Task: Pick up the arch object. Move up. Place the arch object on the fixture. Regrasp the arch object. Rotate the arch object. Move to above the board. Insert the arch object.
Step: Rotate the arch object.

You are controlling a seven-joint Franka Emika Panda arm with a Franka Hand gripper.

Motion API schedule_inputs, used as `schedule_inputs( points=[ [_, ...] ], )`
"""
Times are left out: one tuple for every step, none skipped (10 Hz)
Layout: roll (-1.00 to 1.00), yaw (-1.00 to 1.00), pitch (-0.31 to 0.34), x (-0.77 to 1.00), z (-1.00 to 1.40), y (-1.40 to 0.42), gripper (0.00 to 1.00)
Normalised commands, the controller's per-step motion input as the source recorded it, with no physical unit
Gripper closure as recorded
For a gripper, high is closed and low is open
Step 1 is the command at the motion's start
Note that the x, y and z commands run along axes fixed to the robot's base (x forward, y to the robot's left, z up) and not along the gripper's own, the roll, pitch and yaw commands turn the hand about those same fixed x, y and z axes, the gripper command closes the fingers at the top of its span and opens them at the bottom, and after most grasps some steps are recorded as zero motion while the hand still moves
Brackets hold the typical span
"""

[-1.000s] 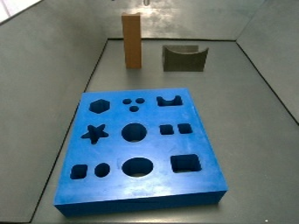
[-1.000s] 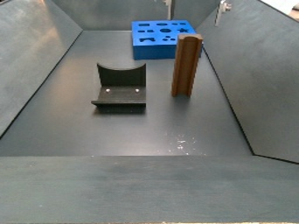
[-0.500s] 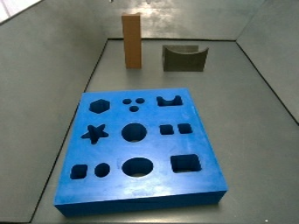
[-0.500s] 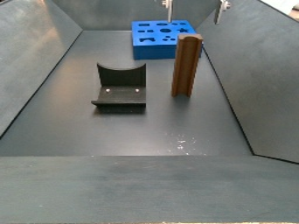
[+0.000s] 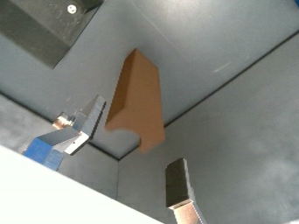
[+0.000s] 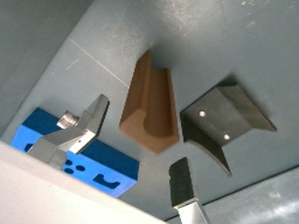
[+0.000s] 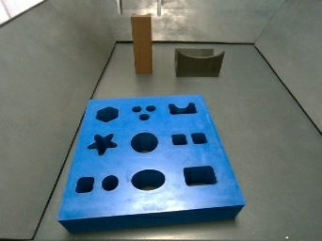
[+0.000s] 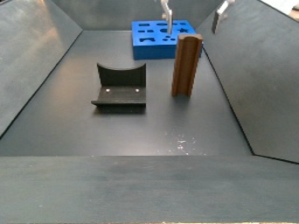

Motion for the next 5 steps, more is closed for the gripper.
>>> schedule_inputs(
  points=[
    [0.03, 0.03, -0.041, 0.02, -0.79, 0.01, 0.00],
    [0.05, 0.03, -0.039, 0.02, -0.66, 0.01, 0.00],
    [0.08, 0.02, -0.033, 0.02, -0.49, 0.01, 0.00],
    [0.10, 0.02, -0.033, 0.03, -0.41, 0.01, 0.00],
    [0.12, 0.02, -0.030, 0.03, -0.27, 0.01, 0.00]
  ],
)
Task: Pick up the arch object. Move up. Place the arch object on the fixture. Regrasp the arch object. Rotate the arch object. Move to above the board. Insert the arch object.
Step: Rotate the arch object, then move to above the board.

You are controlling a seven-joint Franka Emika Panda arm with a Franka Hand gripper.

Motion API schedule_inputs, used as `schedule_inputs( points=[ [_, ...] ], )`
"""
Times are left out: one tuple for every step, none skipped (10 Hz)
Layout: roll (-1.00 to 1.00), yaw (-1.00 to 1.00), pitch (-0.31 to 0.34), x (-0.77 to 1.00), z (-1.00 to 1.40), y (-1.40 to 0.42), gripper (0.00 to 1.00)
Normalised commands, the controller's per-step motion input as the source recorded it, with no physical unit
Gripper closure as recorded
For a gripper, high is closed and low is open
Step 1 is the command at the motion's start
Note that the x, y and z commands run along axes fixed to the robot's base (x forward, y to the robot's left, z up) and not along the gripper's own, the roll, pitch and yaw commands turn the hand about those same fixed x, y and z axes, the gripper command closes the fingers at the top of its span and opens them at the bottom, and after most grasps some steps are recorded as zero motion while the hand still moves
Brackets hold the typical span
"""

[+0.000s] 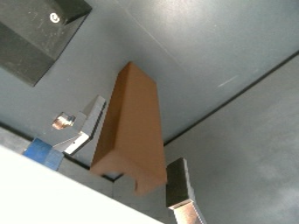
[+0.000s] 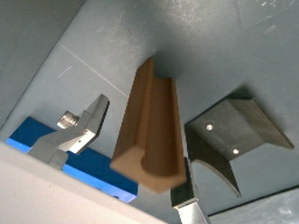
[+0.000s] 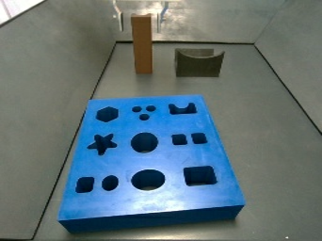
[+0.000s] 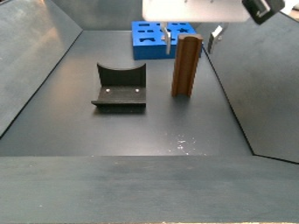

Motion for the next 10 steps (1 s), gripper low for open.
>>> schedule_inputs(
  points=[
    [0.13, 0.03, -0.025, 0.04, -0.18, 0.00, 0.00],
    [0.15, 0.03, -0.024, 0.00, 0.00, 0.00, 1.00],
    [0.13, 0.19, -0.233, -0.06, 1.00, 0.04, 1.00],
    [0.13, 0.19, -0.226, -0.07, 1.00, 0.04, 1.00],
    [0.08, 0.13, -0.161, -0.08, 1.00, 0.03, 1.00],
    [0.02, 0.09, -0.103, -0.07, 1.00, 0.03, 1.00],
    [-0.04, 0.06, -0.026, -0.06, 1.00, 0.02, 1.00],
    [-0.07, 0.05, -0.008, -0.06, 1.00, 0.02, 1.00],
    [-0.10, 0.02, 0.007, -0.06, 1.00, 0.02, 1.00],
    [-0.12, 0.01, 0.012, -0.06, 1.00, 0.02, 1.00]
  ],
)
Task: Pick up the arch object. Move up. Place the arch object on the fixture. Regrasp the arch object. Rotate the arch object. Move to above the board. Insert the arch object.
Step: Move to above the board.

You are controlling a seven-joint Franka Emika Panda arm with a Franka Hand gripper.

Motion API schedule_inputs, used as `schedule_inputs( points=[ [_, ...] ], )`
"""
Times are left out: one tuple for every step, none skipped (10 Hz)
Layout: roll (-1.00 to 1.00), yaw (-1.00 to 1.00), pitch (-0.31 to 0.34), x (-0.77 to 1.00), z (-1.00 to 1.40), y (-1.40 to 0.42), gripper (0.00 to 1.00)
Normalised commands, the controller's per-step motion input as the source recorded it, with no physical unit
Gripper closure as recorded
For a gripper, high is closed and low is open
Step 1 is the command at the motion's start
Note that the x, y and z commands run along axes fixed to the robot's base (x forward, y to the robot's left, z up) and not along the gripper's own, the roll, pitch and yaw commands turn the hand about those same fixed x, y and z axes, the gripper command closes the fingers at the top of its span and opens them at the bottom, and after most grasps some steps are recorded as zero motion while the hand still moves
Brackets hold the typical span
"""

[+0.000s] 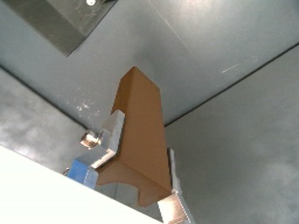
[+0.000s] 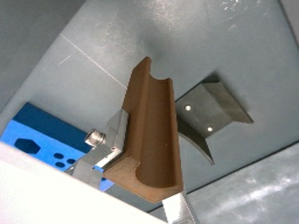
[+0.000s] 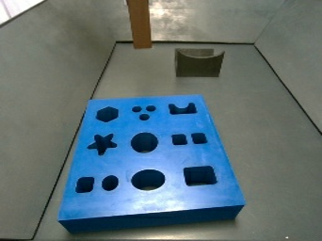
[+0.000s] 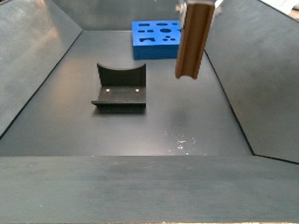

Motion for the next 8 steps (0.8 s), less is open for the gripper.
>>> schedule_inputs(
  points=[
    [-0.14, -0.02, 0.020, -0.06, 1.00, 0.01, 1.00],
    [-0.15, -0.02, 0.025, -0.06, 1.00, 0.01, 1.00],
    [-0.17, -0.04, 0.030, -0.05, 1.00, 0.01, 1.00],
    [-0.18, -0.04, 0.033, -0.05, 1.00, 0.01, 1.00],
    [-0.18, -0.04, 0.032, -0.05, 1.00, 0.02, 1.00],
    [-0.16, -0.04, 0.034, -0.04, 1.00, 0.02, 1.00],
    [-0.16, -0.04, 0.035, -0.04, 1.00, 0.01, 1.00],
    [-0.16, -0.04, 0.034, -0.04, 1.00, 0.01, 1.00]
  ],
)
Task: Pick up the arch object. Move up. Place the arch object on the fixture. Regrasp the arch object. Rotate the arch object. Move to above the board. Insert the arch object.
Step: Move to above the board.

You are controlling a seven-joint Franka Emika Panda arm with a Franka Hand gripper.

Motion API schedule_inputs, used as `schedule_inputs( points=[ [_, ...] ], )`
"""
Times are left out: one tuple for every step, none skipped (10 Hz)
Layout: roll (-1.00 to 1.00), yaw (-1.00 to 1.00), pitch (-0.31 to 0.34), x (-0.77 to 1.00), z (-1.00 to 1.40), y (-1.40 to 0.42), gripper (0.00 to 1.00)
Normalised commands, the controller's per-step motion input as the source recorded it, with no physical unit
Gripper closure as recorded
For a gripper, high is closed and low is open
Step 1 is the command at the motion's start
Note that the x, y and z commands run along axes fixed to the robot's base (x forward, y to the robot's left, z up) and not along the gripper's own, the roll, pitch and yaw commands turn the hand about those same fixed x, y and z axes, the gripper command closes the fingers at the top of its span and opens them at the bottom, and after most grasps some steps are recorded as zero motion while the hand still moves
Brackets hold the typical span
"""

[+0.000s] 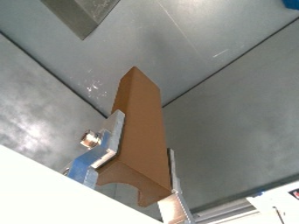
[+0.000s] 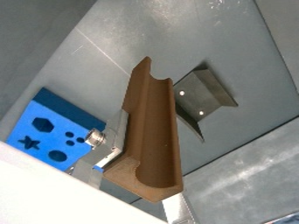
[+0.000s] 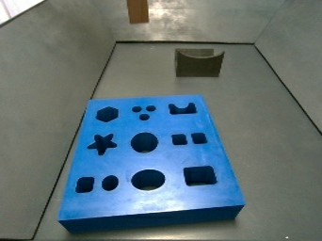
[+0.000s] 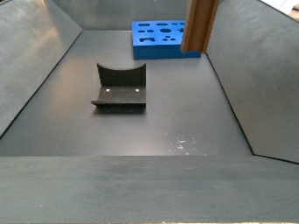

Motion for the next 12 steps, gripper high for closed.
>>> schedule_inputs(
  points=[
    [-0.16, -0.04, 0.030, -0.04, 1.00, 0.02, 1.00],
    [-0.15, -0.04, 0.029, -0.04, 1.00, 0.02, 1.00],
    [-0.14, -0.04, 0.030, -0.03, 1.00, 0.02, 1.00],
    [-0.14, -0.04, 0.032, -0.03, 0.95, 0.02, 1.00],
    [-0.15, -0.04, 0.035, -0.02, 0.76, 0.01, 1.00],
    [-0.15, -0.04, 0.033, -0.02, 0.62, 0.01, 1.00],
    [-0.15, -0.04, 0.032, -0.02, 0.53, 0.01, 1.00],
    [-0.15, -0.04, 0.029, -0.02, 0.29, 0.01, 1.00],
    [-0.15, -0.04, 0.029, -0.02, 0.20, 0.01, 1.00],
    [-0.03, -0.38, 0.448, 0.24, -0.07, -1.00, 1.00],
    [0.04, -0.31, 0.432, 0.25, -0.07, -1.00, 1.00],
    [0.06, -0.17, 0.382, 0.26, -0.06, -1.00, 1.00]
  ],
)
